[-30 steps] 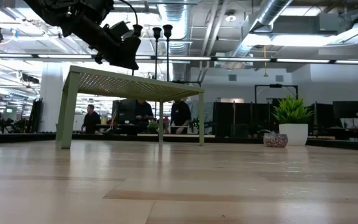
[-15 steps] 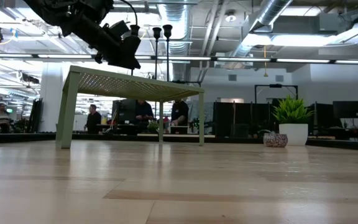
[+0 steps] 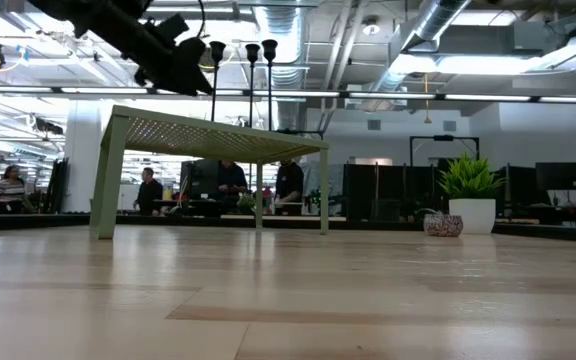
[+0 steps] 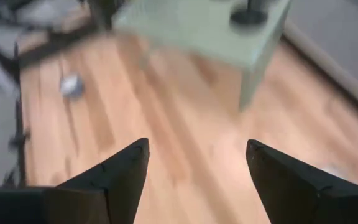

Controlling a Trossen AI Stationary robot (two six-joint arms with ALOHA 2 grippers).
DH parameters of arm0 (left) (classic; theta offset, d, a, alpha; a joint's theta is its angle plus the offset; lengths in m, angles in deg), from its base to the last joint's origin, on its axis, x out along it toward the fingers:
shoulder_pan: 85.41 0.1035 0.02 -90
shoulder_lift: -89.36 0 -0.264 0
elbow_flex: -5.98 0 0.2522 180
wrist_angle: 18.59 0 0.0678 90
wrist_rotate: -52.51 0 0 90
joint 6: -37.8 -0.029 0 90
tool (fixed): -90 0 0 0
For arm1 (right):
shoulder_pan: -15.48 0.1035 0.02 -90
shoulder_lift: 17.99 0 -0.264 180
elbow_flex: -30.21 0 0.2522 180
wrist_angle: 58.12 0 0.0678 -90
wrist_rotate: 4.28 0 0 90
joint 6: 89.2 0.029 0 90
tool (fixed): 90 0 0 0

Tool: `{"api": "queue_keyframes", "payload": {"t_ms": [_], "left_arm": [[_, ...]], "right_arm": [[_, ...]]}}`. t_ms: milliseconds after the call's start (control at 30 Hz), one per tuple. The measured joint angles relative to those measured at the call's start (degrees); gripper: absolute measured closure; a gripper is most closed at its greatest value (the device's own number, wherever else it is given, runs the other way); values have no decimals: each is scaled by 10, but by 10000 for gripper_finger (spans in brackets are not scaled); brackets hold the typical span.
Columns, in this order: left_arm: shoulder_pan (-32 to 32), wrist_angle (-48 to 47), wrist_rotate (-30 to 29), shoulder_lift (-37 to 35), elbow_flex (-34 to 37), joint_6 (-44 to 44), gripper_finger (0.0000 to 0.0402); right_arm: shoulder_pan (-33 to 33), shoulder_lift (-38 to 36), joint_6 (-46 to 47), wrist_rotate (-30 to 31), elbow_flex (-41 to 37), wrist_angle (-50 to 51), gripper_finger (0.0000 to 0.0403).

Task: Pick & Place candle stick holders
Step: Align the black candle holder with the other black candle holder on the shelf

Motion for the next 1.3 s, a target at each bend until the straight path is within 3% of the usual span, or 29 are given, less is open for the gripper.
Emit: {"api": "queue_keyframes", "payload": {"t_ms": [300,500,733,1100,1300], "left_arm": [[-2,-13,6,-60,0,17,123],[-4,-20,56,-82,0,32,123],[-16,-34,61,-109,0,31,123],[-17,-57,61,-135,0,31,124],[-17,-57,61,-137,0,30,124]], "right_arm": [[2,0,74,-205,0,205,142],[52,1,128,-308,0,208,143],[139,19,251,-411,0,208,143],[331,89,383,-414,13,185,143],[438,146,444,-305,68,172,143]]}}
